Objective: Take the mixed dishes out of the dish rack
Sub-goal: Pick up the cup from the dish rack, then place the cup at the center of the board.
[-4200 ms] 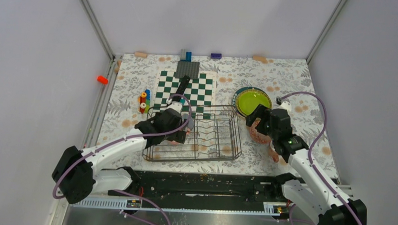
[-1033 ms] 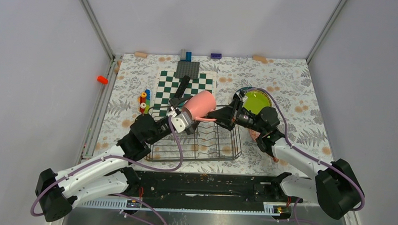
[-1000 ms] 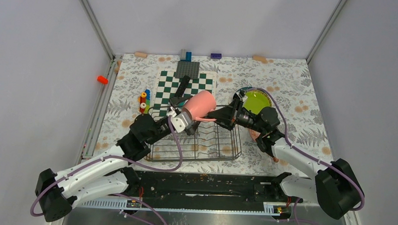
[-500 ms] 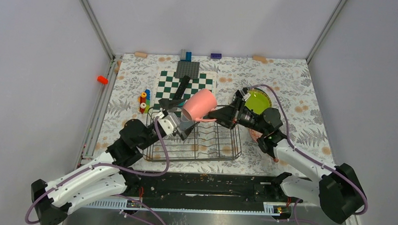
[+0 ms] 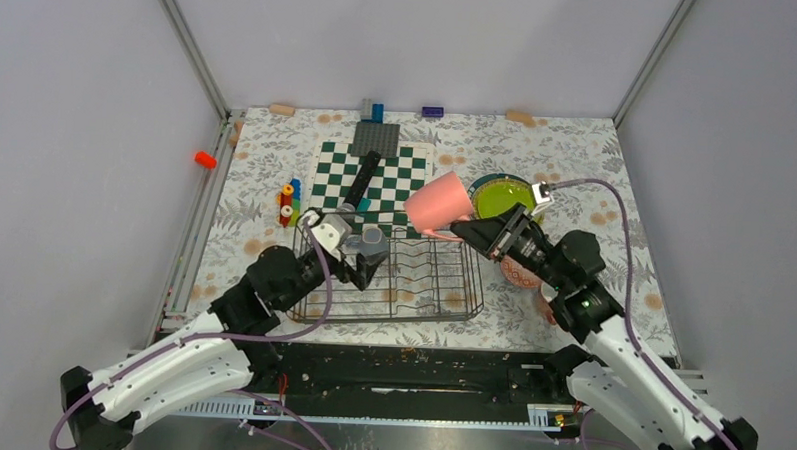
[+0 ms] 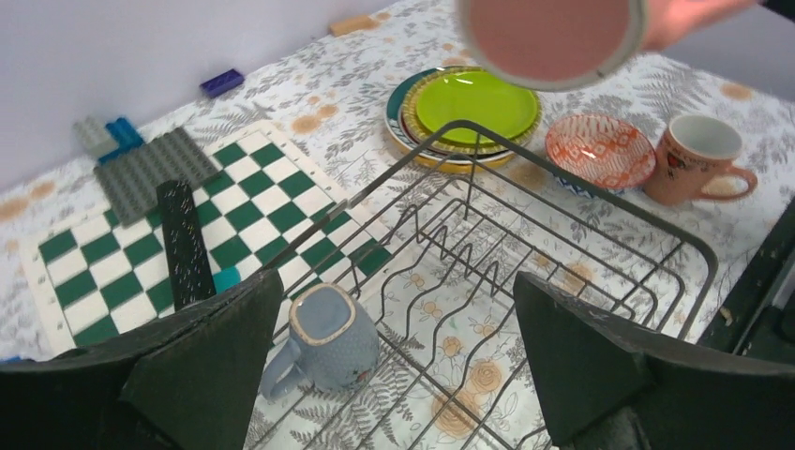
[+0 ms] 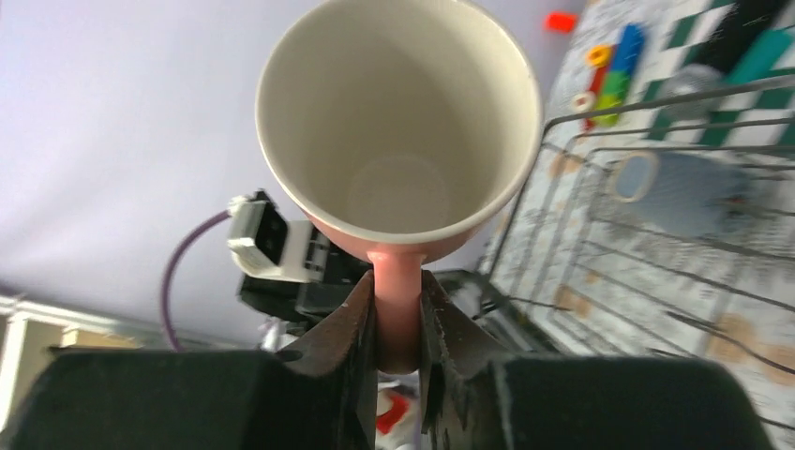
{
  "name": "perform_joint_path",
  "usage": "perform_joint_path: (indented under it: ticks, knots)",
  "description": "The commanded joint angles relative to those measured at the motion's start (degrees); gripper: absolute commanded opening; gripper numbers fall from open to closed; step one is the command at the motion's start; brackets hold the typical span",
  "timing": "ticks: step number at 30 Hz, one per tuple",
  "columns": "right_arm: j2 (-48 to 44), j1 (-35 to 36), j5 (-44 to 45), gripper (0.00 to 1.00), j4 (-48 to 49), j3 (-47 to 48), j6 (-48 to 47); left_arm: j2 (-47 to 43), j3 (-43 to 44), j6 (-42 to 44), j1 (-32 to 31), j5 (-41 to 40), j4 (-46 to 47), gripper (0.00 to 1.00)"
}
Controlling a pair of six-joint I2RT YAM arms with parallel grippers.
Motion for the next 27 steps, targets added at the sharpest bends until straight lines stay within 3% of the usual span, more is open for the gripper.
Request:
perform_joint_path:
  ticks: [1,8,10,19,27]
  knots:
    - [-10.6,-0.7,14.4,0.00,-17.6,4.2,-16.3,-3.8,1.7,-10.2,-0.2,-11.9,-3.1,0.99]
    - [-23.3,-0.7,39.1,0.00,-50.0,8.3,-25.8,-8.9,1.3,-18.1,-0.1,-20.4,-4.1,0.99]
    - [-23.9,-0.7,42.3,0.00,-55.9,10.1,-27.2,-8.7,1.3,-18.5,-0.1,-20.9,-3.9,0.99]
    - [-24.0,-0.7,45.5,0.00,-75.2,15.4,-31.4,-4.6,3.3,-20.3,-0.1,-26.3,-8.7,0.99]
    - [-21.6,-0.7,36.6,0.00,-77.1,13.0,-34.1,-2.7,3.5,-20.1,-0.1,-26.4,-8.2,0.99]
